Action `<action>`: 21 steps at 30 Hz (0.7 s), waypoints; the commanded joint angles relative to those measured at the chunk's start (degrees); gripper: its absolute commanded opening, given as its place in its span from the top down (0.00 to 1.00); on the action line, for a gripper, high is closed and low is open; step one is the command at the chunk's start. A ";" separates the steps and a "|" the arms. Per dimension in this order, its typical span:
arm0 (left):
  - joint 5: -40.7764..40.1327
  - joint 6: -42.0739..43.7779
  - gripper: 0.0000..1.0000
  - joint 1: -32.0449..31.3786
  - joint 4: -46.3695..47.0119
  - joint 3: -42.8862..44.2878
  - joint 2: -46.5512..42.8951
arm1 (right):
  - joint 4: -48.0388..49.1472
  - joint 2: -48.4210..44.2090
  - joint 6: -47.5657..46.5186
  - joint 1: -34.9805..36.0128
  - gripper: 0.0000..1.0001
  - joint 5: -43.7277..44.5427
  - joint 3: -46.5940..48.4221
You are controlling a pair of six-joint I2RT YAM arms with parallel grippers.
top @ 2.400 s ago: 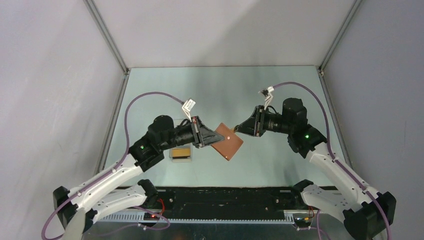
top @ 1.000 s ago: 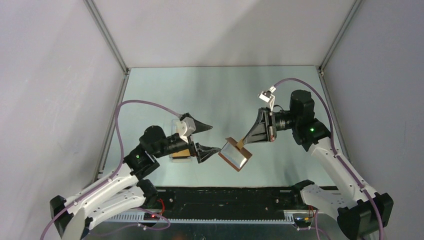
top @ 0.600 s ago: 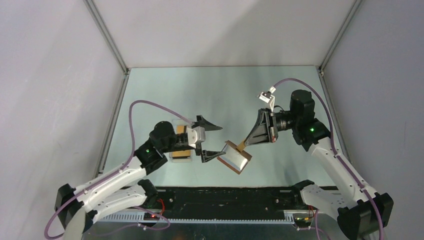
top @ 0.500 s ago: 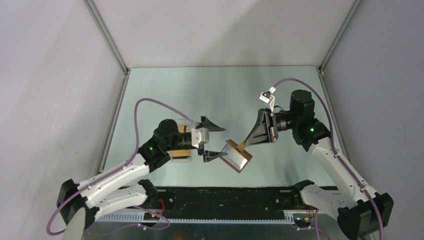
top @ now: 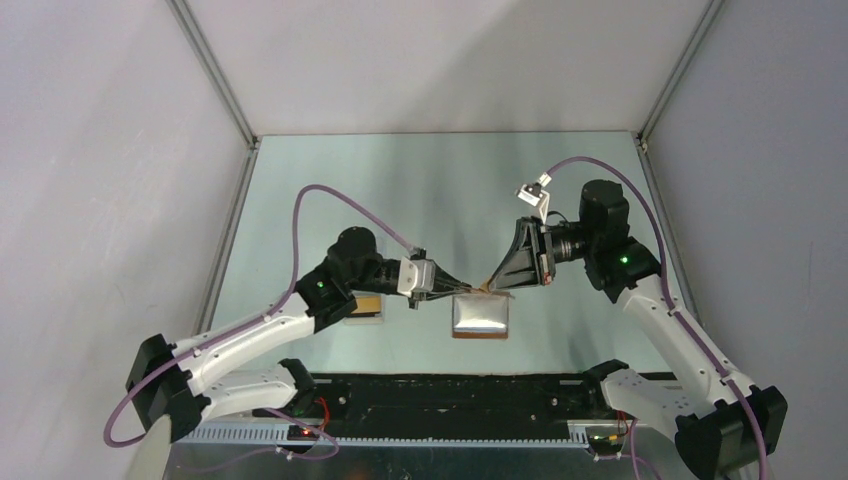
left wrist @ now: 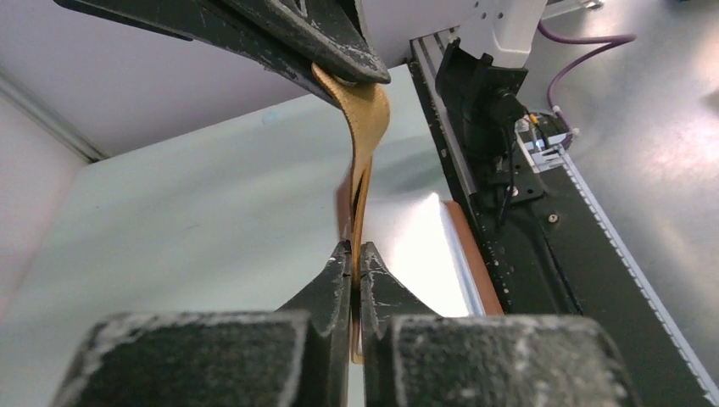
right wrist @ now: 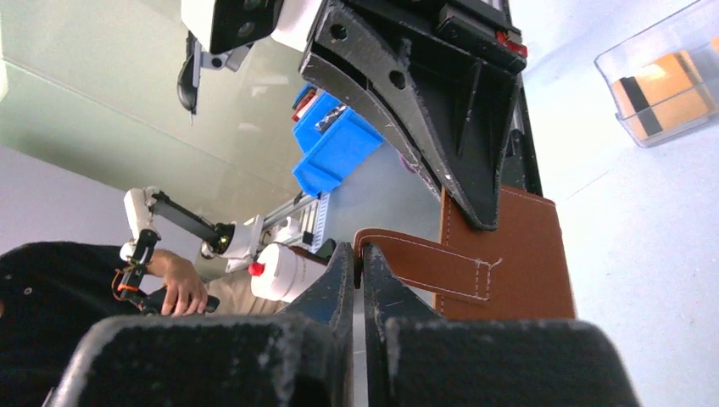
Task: Put the credit cards into the card holder
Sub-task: Open the card holder.
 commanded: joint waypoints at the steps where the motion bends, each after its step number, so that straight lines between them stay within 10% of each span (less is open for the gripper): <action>1: -0.70 -0.82 0.99 -0.28 2.06 1.29 -1.91 | -2.65 -2.33 -1.91 -1.79 0.89 4.87 2.67; 5: -7.39 -8.58 1.00 0.10 2.04 1.18 -3.76 | -9.19 -5.84 -7.26 -5.14 0.36 11.76 2.62; 9: -11.76 -18.55 1.00 0.58 1.96 1.43 -4.97 | -14.73 -8.72 -13.58 -7.11 0.09 15.13 2.67; 21: -10.87 -32.99 1.00 0.59 1.88 4.43 -7.71 | -18.45 -7.02 -19.49 -5.05 0.01 15.28 2.67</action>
